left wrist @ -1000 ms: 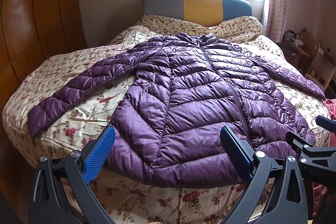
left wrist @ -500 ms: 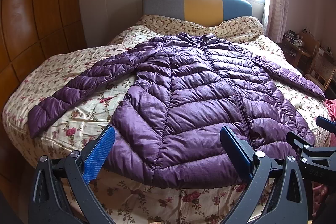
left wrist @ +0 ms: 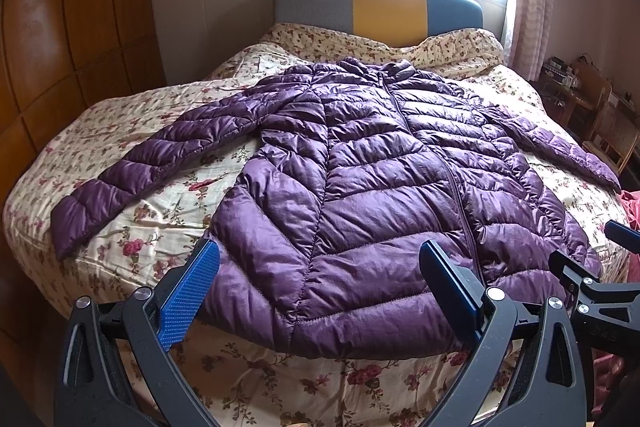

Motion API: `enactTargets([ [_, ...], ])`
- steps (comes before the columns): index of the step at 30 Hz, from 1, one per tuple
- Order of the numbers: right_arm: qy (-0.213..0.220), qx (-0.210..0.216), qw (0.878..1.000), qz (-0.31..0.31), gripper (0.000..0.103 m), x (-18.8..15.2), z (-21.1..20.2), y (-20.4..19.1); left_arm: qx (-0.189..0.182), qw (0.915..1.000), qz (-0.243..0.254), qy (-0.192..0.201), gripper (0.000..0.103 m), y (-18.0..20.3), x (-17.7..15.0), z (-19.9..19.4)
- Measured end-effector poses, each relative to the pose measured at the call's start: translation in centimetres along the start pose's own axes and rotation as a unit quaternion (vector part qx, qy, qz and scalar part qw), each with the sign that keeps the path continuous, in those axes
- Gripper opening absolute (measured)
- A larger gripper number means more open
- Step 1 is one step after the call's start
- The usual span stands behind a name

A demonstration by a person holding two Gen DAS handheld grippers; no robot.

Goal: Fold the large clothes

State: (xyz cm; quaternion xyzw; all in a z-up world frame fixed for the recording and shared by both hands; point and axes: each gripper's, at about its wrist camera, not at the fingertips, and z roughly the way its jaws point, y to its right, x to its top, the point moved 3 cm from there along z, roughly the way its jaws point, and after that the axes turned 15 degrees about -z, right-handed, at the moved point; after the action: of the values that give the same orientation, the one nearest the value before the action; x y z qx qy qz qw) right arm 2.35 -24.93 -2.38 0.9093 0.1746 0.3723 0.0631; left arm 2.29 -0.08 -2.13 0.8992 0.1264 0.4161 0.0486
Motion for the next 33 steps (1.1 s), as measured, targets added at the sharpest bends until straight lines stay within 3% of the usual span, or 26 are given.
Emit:
enactTargets([
  [21,-0.020,0.015,1.000,0.015,0.101,-0.8,1.5,0.4,0.004,0.9999,-0.003,-0.011,0.099,-0.3,0.0,1.0],
  [33,-0.028,0.013,0.998,0.051,0.101,-1.0,2.4,3.1,0.013,0.9998,-0.005,-0.014,0.099,-0.5,0.6,1.7],
])
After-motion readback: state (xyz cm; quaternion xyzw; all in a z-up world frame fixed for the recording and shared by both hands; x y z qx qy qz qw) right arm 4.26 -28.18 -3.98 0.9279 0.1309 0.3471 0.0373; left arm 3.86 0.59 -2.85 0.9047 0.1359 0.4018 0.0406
